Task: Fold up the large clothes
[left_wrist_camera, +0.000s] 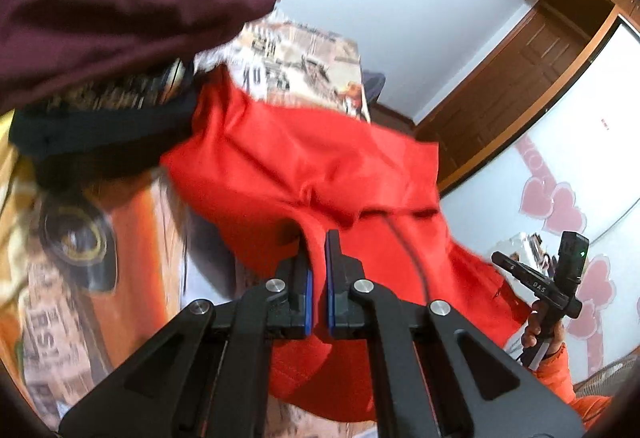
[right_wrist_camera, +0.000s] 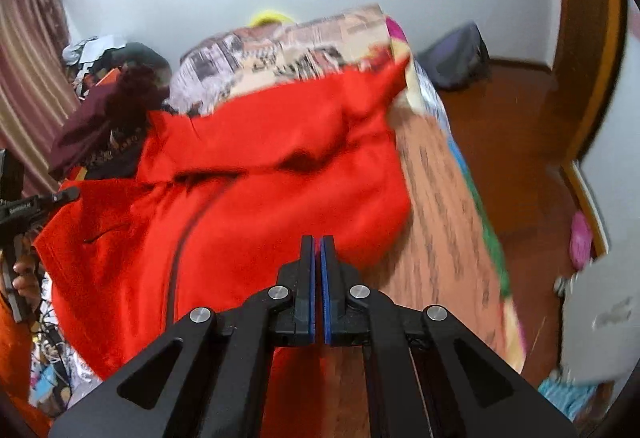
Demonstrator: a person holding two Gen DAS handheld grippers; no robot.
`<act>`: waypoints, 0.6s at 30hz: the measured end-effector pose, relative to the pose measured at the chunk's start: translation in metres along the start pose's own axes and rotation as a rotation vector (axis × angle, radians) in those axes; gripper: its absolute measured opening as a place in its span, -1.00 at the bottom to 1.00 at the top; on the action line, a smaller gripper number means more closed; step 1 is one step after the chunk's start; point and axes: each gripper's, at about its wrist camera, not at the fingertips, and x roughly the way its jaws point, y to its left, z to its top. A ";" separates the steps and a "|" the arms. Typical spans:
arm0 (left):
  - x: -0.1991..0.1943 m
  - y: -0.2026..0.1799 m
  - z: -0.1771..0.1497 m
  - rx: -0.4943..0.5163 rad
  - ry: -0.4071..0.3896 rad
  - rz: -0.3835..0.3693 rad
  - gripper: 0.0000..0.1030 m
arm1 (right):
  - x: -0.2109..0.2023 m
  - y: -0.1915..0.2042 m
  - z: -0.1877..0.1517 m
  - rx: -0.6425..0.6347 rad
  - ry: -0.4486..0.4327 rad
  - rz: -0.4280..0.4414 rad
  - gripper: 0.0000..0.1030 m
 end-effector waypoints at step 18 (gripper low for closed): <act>0.042 -0.007 0.025 0.112 -0.010 0.115 -0.94 | 0.039 -0.012 -0.018 -0.062 0.194 -0.110 -0.24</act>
